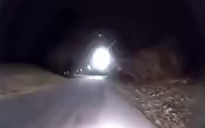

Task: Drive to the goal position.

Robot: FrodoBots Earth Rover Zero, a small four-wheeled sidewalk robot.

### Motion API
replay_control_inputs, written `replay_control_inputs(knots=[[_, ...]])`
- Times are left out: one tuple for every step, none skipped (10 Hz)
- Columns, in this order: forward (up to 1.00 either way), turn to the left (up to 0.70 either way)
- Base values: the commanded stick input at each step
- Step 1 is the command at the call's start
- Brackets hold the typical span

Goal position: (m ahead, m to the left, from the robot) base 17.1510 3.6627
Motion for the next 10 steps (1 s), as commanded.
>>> replay_control_inputs(knots=[[1.00, 0.00], [1.00, 0.00], [1.00, 0.00], [1.00, 0.00], [1.00, 0.00], [1.00, 0.00], [1.00, 0.00], [1.00, 0.00], [1.00, 0.00], [1.00, 0.00]])
